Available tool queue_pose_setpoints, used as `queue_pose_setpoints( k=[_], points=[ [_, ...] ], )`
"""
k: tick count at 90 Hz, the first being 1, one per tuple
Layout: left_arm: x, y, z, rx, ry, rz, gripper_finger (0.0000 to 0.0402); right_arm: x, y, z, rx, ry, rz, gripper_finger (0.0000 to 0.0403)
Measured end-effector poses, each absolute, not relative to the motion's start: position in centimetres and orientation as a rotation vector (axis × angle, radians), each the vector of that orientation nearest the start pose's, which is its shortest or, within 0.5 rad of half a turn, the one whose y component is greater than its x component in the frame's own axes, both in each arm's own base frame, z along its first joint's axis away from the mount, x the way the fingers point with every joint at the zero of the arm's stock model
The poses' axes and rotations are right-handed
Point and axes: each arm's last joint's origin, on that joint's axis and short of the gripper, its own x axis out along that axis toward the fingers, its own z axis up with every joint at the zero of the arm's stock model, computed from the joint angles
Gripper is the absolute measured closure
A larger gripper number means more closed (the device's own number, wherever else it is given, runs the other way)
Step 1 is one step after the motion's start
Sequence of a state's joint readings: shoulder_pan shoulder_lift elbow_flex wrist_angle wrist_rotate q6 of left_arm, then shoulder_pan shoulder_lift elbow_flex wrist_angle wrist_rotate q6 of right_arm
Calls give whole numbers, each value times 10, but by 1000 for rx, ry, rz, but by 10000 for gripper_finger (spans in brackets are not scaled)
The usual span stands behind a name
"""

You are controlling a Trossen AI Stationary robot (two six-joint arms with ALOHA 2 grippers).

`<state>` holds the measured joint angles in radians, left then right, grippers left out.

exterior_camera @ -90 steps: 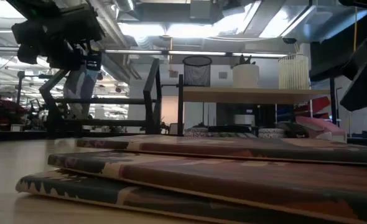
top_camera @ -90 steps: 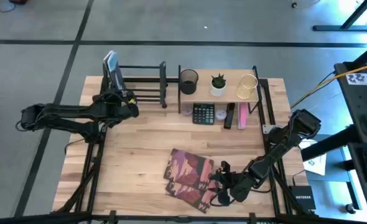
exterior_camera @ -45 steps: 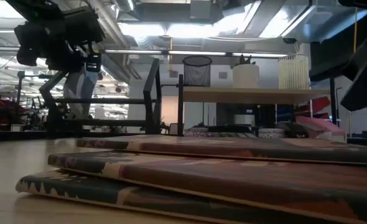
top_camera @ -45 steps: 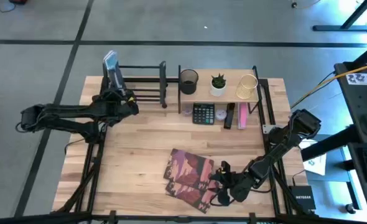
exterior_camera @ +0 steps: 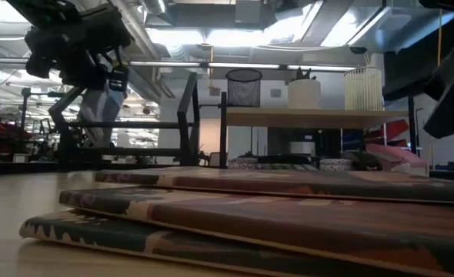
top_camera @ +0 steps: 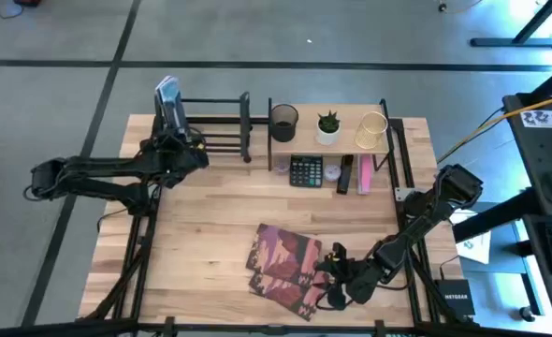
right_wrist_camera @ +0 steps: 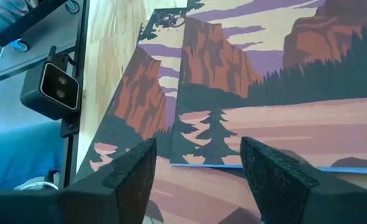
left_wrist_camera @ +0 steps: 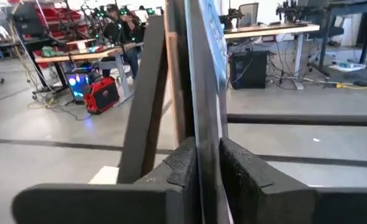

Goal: Stock shelves
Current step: Put the blue book on the book shelf, then put the red book on the book shelf

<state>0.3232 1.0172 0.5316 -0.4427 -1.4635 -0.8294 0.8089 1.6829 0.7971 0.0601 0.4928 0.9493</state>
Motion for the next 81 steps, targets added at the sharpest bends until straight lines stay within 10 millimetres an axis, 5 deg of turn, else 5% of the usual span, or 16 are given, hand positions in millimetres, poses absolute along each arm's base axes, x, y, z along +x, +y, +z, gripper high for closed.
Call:
queue_pose_setpoints(
  k=[22, 43, 81],
  points=[
    [151, 84, 210, -26, 163, 1821, 282, 226, 218, 145, 417, 725, -34, 185],
    [153, 84, 219, 17, 194, 1823, 270, 226, 218, 145, 420, 725, -35, 185],
    [172, 72, 276, 215, 274, 1798, 269, 226, 218, 145, 417, 726, -35, 185]
  ],
)
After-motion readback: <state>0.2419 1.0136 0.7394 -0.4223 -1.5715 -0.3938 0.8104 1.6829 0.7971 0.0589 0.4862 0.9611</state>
